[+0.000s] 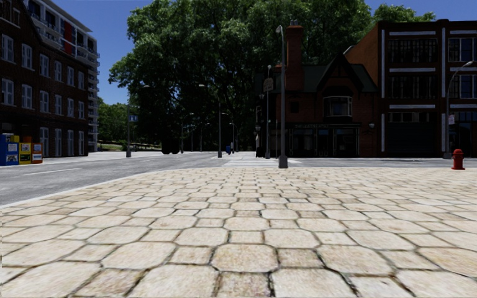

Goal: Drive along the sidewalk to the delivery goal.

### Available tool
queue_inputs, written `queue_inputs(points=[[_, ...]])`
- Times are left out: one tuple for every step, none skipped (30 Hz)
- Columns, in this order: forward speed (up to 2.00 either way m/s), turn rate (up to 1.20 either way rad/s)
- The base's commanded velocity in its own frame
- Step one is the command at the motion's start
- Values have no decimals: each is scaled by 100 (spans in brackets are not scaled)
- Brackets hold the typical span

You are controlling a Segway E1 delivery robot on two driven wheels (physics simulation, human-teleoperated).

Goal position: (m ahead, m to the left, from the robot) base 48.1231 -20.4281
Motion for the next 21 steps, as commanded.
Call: queue_inputs(points=[[193,0],[193,0],[193,0],[193,0],[193,0],[193,0],[193,0],[194,0],[197,0],[197,0],[198,0],[198,0],[198,0],[198,0],[198,0],[198,0],[198,0],[198,0],[198,0],[198,0],[198,0]])
